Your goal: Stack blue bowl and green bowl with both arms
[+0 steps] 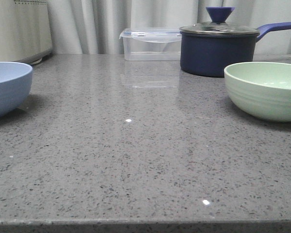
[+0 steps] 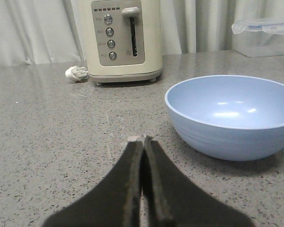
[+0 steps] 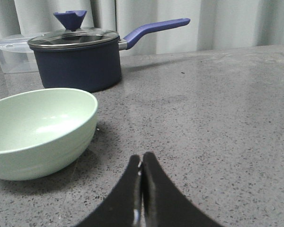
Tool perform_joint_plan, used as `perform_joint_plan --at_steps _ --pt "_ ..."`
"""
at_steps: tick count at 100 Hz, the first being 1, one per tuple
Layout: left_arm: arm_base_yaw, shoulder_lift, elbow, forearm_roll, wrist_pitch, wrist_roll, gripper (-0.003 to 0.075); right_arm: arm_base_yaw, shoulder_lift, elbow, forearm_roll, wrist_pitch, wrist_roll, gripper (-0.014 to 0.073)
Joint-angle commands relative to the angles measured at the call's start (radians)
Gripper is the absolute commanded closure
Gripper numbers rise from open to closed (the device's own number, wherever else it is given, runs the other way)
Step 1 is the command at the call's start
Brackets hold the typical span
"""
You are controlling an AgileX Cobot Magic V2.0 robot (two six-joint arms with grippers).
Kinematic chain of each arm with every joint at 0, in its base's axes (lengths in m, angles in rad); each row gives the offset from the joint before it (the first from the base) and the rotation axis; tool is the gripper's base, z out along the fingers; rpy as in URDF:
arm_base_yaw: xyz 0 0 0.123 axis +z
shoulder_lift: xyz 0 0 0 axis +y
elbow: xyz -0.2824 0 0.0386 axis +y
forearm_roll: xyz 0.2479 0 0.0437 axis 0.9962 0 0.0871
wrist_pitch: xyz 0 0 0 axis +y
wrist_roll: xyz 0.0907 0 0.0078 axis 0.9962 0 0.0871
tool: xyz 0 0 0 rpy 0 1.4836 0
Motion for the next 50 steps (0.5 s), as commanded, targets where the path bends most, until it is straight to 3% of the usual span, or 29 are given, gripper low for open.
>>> perform_joint_plan --at_steps 1,33,50 --pt "0.001 -0.034 0.040 -0.006 -0.090 0.001 0.0741 -0.004 -0.017 0.001 -0.013 -0.079 -0.002 0.0674" --pt "0.001 -0.034 0.036 -0.016 -0.166 0.001 0.0741 -0.004 -0.017 -0.003 0.010 -0.109 -0.001 0.0674" --pt "0.001 -0.030 -0.028 -0.058 -0.119 0.001 0.0741 -0.004 -0.002 -0.060 0.034 -0.023 -0.001 0.0673"
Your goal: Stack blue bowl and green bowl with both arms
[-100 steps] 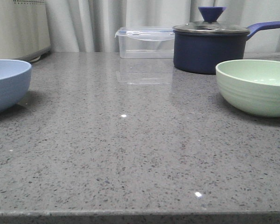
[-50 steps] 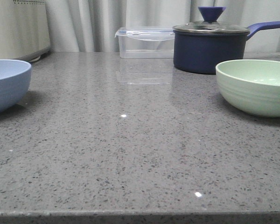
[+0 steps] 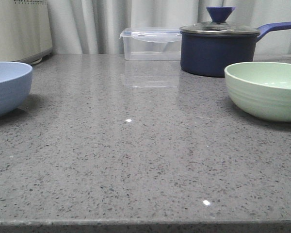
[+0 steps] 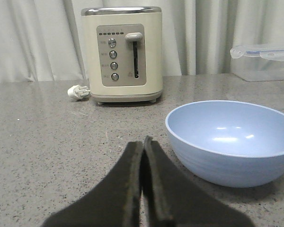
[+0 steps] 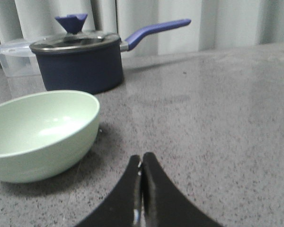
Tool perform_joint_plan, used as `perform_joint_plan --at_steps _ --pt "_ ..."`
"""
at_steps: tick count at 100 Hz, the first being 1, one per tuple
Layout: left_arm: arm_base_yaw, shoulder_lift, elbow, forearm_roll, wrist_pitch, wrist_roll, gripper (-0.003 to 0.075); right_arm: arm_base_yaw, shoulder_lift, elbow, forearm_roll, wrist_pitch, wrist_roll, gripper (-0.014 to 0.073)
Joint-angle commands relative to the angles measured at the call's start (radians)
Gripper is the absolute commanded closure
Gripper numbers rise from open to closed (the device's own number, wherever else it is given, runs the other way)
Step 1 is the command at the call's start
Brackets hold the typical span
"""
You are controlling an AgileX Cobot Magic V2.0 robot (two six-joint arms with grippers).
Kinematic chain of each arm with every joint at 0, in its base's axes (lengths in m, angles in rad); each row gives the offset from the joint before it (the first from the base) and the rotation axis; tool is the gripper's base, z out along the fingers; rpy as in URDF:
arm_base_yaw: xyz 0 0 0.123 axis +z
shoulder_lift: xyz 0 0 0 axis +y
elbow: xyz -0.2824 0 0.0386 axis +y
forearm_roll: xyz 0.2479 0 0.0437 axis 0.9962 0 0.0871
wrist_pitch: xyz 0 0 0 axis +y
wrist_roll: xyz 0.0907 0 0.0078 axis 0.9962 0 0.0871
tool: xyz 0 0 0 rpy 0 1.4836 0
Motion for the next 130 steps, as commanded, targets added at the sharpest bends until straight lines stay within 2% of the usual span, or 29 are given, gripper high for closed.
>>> perform_joint_plan --at_steps 1,13,35,68,76,80,88,97,104,114,130 --pt "0.001 -0.027 -0.033 -0.022 -0.042 0.001 0.0741 -0.004 -0.001 -0.062 0.006 -0.026 -0.001 0.0673" --pt "0.001 0.023 -0.121 -0.022 0.050 0.001 0.0741 -0.004 0.052 -0.145 0.010 0.061 -0.001 0.0673" --pt "0.001 0.174 -0.296 -0.022 0.110 0.001 0.0741 -0.004 0.230 -0.339 0.010 0.271 -0.001 0.0671" --pt "0.001 0.400 -0.511 -0.022 0.260 0.001 0.0738 -0.004 0.437 -0.514 0.010 0.384 -0.001 0.0671" --pt "0.001 0.439 -0.530 -0.022 0.264 0.001 0.0696 -0.004 0.467 -0.531 0.010 0.404 -0.001 0.0659" --pt "0.001 0.450 -0.532 -0.022 0.256 0.001 0.0652 -0.004 0.474 -0.537 0.010 0.411 -0.001 0.0628" --pt "0.001 0.465 -0.532 -0.022 0.253 0.001 0.0503 -0.004 0.479 -0.539 0.010 0.410 -0.002 0.0522" --pt "0.001 0.467 -0.532 -0.022 0.249 0.001 0.0335 -0.004 0.479 -0.539 0.010 0.413 -0.002 0.0353" --pt "0.001 0.467 -0.532 -0.022 0.235 0.001 0.0255 -0.004 0.479 -0.539 0.010 0.413 -0.002 0.0232" --pt "0.001 0.467 -0.532 -0.022 0.216 0.001 0.0241 -0.004 0.479 -0.539 0.010 0.402 -0.002 0.0125" --pt "0.001 0.469 -0.532 -0.024 0.199 0.001 0.0241 -0.004 0.479 -0.528 0.025 0.358 -0.002 0.0118"
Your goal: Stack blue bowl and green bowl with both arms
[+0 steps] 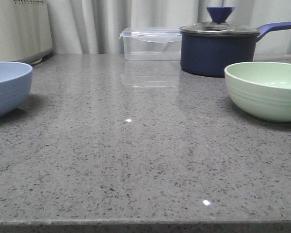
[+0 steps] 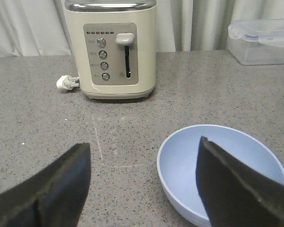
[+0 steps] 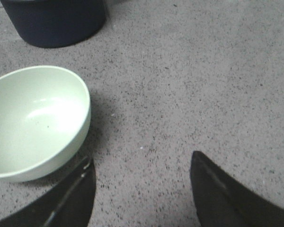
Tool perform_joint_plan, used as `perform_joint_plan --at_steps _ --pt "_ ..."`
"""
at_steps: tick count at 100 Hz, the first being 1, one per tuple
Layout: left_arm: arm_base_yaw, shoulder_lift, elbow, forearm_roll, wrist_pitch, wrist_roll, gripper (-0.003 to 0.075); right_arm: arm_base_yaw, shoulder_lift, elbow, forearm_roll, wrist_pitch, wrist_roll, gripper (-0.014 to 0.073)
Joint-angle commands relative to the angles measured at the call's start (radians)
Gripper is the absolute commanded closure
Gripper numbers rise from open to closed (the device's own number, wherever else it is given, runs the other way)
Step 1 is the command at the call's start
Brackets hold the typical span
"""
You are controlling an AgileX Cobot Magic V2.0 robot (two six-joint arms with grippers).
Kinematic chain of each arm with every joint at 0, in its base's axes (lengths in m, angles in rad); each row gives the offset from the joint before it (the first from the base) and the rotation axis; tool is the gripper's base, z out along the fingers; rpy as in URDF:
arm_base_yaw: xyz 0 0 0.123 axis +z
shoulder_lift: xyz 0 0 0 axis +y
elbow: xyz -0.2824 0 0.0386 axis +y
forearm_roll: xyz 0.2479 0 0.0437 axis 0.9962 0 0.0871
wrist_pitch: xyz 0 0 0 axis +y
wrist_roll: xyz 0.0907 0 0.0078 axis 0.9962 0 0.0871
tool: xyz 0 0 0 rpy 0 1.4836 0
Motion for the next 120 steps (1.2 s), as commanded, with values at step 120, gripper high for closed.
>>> perform_joint_plan --at_steps 120 --pt "0.001 0.014 -0.037 -0.012 -0.094 0.001 0.0241 0.117 0.871 -0.674 0.038 0.359 -0.027 0.0118"
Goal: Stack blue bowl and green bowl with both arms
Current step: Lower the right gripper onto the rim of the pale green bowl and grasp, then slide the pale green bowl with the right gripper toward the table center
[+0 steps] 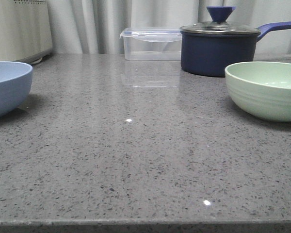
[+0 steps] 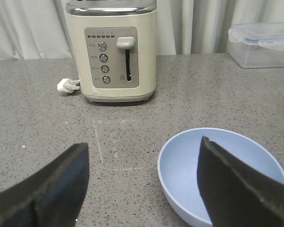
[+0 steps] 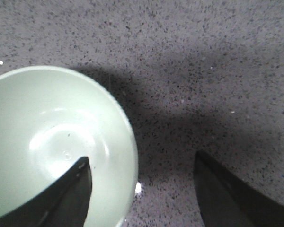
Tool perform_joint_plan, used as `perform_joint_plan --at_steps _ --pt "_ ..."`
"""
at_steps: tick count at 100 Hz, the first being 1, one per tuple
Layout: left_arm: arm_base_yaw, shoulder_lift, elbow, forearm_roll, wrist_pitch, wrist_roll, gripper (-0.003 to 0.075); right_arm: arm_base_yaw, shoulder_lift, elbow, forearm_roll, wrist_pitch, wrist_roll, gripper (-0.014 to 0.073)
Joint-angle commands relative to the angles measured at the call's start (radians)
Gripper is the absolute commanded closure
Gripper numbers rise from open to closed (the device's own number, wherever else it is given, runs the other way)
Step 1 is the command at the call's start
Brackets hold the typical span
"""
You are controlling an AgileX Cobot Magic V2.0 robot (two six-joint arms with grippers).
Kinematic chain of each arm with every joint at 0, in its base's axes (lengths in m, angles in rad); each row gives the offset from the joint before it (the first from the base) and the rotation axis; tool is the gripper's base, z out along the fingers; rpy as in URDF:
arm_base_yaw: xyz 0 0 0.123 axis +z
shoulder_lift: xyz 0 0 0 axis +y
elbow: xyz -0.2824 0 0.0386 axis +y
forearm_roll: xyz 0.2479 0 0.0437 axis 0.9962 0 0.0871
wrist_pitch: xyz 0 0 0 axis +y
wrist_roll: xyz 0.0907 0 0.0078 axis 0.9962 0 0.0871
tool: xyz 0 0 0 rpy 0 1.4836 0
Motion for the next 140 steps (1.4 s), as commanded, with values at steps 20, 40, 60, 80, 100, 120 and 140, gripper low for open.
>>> perform_joint_plan --at_steps 20,40,60,80,100,120,140 --pt "0.001 0.014 -0.037 -0.012 -0.085 0.001 0.0241 0.001 0.095 -0.057 0.015 -0.013 -0.016 0.0118" --pt "0.001 0.014 -0.037 -0.012 -0.085 0.001 0.0241 0.001 0.111 -0.057 0.024 -0.021 -0.016 0.0118" --pt "0.001 0.014 -0.037 -0.012 -0.083 0.001 0.0241 0.000 0.111 -0.057 0.025 -0.025 -0.016 0.0246" --pt "0.001 0.014 -0.037 -0.012 -0.083 0.001 0.0241 -0.001 0.111 -0.057 0.026 -0.023 -0.016 0.0493" --pt "0.001 0.014 -0.037 -0.012 -0.082 0.001 0.0241 -0.001 0.111 -0.057 0.026 -0.022 -0.016 0.0673" --pt "0.001 0.014 -0.037 -0.012 -0.081 0.001 0.0241 -0.001 0.110 -0.066 0.031 -0.014 -0.018 0.0673" --pt "0.001 0.014 -0.037 -0.012 -0.080 0.001 0.0241 0.042 0.109 -0.127 0.095 0.006 -0.058 0.0673"
